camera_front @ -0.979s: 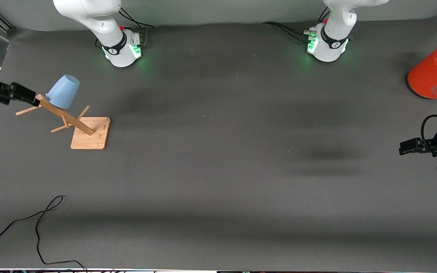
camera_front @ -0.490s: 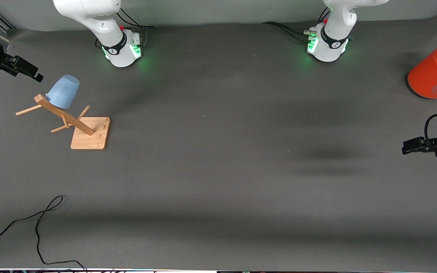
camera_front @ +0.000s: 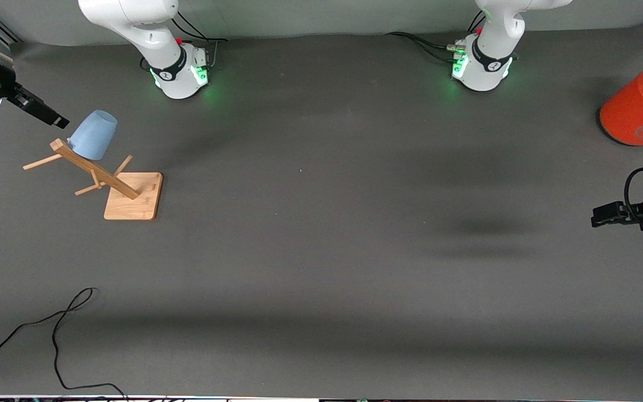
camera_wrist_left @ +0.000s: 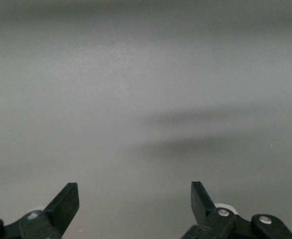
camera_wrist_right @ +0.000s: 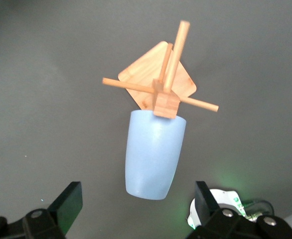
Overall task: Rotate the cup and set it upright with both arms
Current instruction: 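Pull the blue cup off the mug tree branch with the right gripper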
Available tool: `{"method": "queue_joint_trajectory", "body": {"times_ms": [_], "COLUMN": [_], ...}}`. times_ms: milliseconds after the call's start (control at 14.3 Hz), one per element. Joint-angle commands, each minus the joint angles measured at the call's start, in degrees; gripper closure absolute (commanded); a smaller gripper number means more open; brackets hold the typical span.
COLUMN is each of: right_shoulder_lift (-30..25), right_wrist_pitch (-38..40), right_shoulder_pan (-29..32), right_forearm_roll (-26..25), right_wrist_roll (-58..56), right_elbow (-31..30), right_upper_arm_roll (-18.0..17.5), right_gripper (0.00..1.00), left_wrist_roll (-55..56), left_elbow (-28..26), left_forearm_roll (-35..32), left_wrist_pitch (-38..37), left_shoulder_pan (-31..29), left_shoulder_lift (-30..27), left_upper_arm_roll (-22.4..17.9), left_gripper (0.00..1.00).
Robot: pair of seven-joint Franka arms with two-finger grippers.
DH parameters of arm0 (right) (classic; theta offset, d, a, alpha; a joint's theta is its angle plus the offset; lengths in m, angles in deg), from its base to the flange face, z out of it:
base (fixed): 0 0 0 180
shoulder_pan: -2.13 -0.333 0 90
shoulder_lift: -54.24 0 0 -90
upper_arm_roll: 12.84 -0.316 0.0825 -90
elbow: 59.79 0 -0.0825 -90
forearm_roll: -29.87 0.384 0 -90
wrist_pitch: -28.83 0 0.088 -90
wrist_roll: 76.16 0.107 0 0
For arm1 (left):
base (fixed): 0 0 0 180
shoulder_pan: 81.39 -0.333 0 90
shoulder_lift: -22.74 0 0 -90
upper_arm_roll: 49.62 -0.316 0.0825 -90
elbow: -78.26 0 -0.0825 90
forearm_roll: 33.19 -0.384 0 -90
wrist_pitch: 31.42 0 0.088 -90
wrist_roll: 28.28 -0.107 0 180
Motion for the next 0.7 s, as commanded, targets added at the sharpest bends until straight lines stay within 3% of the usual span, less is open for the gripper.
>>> {"method": "queue_joint_trajectory", "body": {"times_ms": [0, 630], "right_shoulder_lift": [-0.52, -0.53], "right_wrist_pitch": [-3.83, -13.42], "right_shoulder_pan": [-0.21, -0.12], "right_forearm_roll": [-0.43, -0.43], "right_wrist_roll": [2.07, 1.9], "right_elbow": [-4.55, -14.58], "right_upper_arm_roll": [-0.13, 1.62], "right_gripper": [0.0, 0.0], "left_wrist_roll": [-0.94, -0.94], "left_elbow": [1.16, 0.81], "left_forearm_roll": [-0.29, -0.02], "left_wrist_pitch": [-1.22, -2.36], "left_shoulder_pan": [0.01, 0.62], "left_shoulder_lift": [0.08, 0.17], "left_upper_arm_roll": [0.0, 0.09], "left_gripper": [0.0, 0.0]}}
